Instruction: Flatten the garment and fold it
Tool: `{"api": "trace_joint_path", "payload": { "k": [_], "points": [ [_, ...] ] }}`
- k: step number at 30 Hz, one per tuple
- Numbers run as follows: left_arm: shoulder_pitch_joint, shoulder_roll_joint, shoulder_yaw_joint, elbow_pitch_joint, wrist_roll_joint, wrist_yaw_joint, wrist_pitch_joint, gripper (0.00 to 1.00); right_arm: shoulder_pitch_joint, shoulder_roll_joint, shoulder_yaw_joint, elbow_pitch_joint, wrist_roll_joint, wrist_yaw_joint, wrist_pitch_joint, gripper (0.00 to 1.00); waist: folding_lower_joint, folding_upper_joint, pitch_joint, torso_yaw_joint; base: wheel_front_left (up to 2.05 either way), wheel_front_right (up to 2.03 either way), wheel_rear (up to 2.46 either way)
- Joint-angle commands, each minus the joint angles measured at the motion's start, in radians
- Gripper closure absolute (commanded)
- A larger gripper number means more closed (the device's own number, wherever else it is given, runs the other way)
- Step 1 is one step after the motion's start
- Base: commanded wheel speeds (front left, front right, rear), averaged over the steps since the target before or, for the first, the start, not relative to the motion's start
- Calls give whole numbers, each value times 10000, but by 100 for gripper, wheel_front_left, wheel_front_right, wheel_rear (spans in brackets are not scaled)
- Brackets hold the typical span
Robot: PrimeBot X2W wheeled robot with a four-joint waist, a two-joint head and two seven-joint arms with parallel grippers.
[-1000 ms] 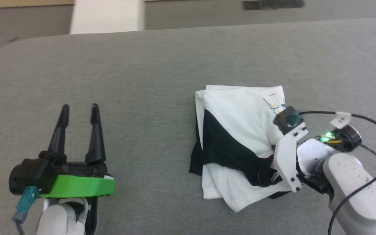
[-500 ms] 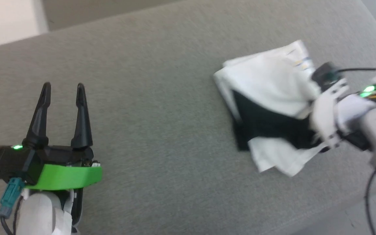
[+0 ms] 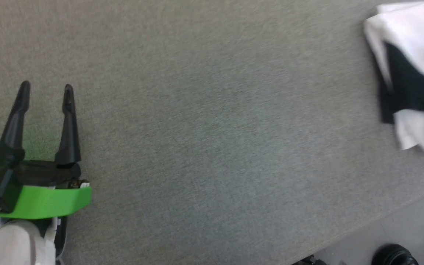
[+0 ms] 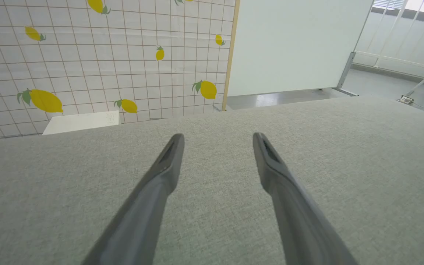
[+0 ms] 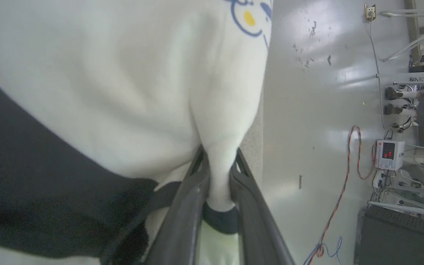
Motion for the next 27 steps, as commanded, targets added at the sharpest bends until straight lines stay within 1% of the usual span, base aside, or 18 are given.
{"api": "trace_joint_path", "payload": {
  "k": [1,5,8,9,10,11,15,19,23,27],
  "points": [
    [129,113,74,-147,75,55,45,0,-257,-180,-284,177,-230,-21,-112,100,-2,0,749,499,0,0,0],
    [217,200,126,-396,37,75,121,0,-534,-399,-1069,624,-716,-21,-351,100,-2,0,936,730,0,0,0],
    [252,230,133,-510,13,93,140,0,-697,-369,-1622,889,-1055,-21,-511,100,-2,0,995,818,0,0,0],
    [259,234,126,-528,11,99,148,0,-725,-358,-1753,947,-1196,-21,-571,82,-2,0,1002,839,0,0,0],
    [264,239,116,-543,13,108,156,0,-754,-293,-1943,1052,-1309,-21,-580,18,-2,0,1002,855,0,0,0],
    [269,242,111,-543,13,116,155,0,-778,-223,-2114,1133,-1389,-21,-594,0,-2,0,982,863,0,0,0],
    [302,233,92,-446,1,160,76,0,-815,22,-2701,1392,-1832,-21,-575,0,-2,0,711,883,0,0,0],
    [376,98,18,-141,-88,213,-172,0,-925,186,-3322,1233,-2084,-21,-861,0,-2,0,46,969,0,0,0],
    [441,-93,7,227,-259,289,-409,0,-1191,511,-3679,527,-2043,-21,-1435,0,-2,0,-778,1085,0,0,0],
    [467,-404,20,710,-495,441,-613,0,-1190,1352,-4005,-817,-1585,-21,-2338,0,-2,0,-1852,1310,0,0,0]
  ]
}}
